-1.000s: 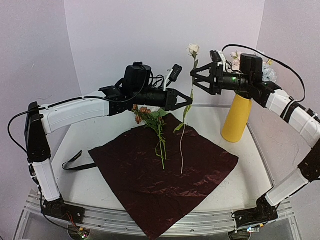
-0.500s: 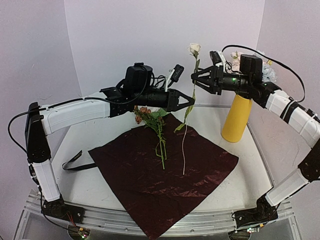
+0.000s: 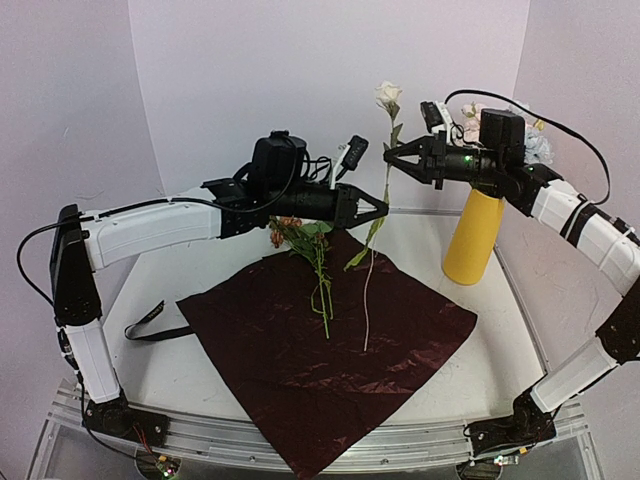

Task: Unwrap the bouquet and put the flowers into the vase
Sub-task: Pick up the fake flower from the wrapping paper, then insert the fake flower into the vase.

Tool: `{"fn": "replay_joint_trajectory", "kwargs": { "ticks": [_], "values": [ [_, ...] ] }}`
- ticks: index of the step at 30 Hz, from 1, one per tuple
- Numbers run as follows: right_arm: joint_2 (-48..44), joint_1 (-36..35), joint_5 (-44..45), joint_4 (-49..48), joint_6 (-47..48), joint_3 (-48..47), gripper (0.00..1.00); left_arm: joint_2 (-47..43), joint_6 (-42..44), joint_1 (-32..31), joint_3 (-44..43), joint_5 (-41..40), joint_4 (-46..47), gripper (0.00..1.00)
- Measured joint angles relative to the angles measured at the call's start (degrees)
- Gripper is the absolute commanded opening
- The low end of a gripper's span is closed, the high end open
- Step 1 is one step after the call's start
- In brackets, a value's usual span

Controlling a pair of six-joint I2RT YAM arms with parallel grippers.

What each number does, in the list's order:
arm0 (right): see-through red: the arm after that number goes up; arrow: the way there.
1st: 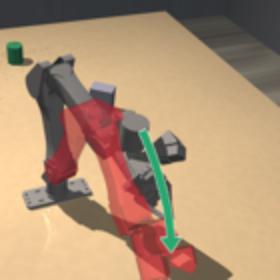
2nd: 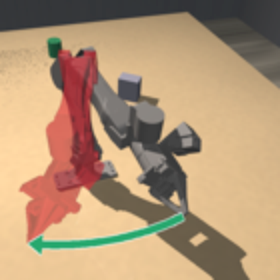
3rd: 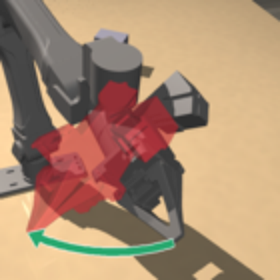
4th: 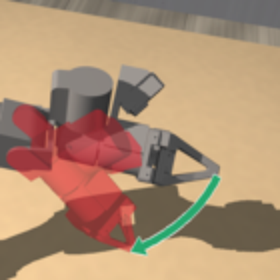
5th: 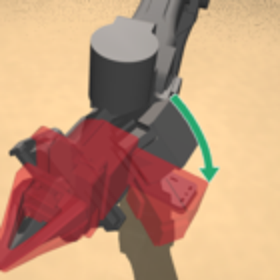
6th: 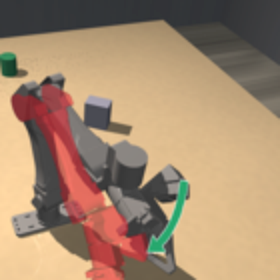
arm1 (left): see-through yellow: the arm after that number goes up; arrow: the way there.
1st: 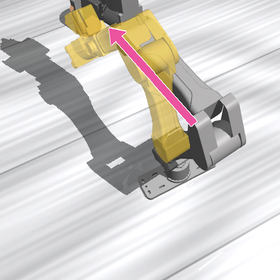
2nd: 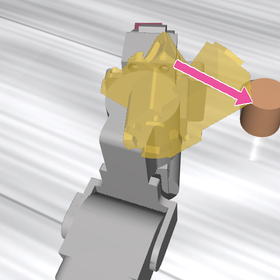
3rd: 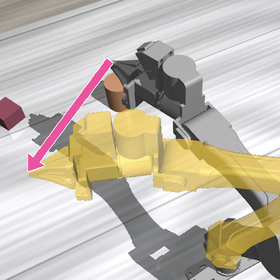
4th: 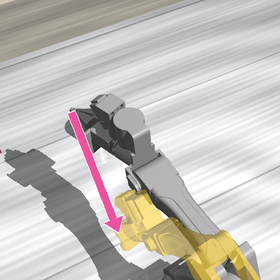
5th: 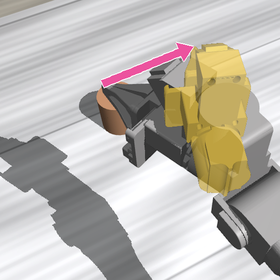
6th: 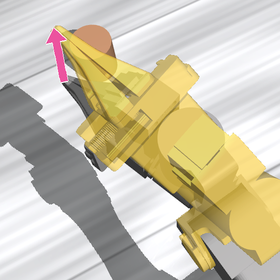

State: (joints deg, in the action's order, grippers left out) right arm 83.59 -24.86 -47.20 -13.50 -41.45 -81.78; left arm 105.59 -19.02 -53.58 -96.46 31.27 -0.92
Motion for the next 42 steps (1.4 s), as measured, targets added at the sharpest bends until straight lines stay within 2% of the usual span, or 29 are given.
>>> {"fn": "replay_joint_trajectory", "kwargs": {
  "ticks": [3, 8, 15, 20, 27, 34, 42],
  "values": [
    [0.0, 0.0, 0.4, 0.0, 0.32, 0.0, 0.0, -0.54, 0.02, 0.0, 0.97, -0.11, 0.07, 0.34],
    [-0.01, 0.02, 1.89, 0.15, 2.43, -0.03, 0.0, -2.06, -0.54, 0.0, 3.39, -1.01, 0.03, 0.65],
    [-0.26, 0.02, 8.23, 4.44, 11.19, -3.24, 0.0, -5.13, -0.34, 0.0, 7.81, -2.87, -0.01, 0.82],
    [-2.96, 0.02, 17.08, 7.07, 20.43, -6.26, 0.0, -8.86, 0.09, 0.0, 11.29, -6.04, -0.01, 0.87],
    [-6.8, 0.02, 30.84, 8.28, 33.79, -11.44, 0.0, -13.85, 2.31, 0.0, 13.74, -14.38, -0.33, 0.88],
    [-6.79, 0.02, 43.6, 8.57, 46.53, -18.14, 0.0, -15.39, 4.77, 0.0, 14.2, -18.61, -1.18, 0.88],
    [-5.36, 0.07, 50.72, 7.59, 56.91, -22.12, 0.0, -15.22, 6.74, 0.0, 14.2, -19.52, -3.28, 0.88]
  ]
}}
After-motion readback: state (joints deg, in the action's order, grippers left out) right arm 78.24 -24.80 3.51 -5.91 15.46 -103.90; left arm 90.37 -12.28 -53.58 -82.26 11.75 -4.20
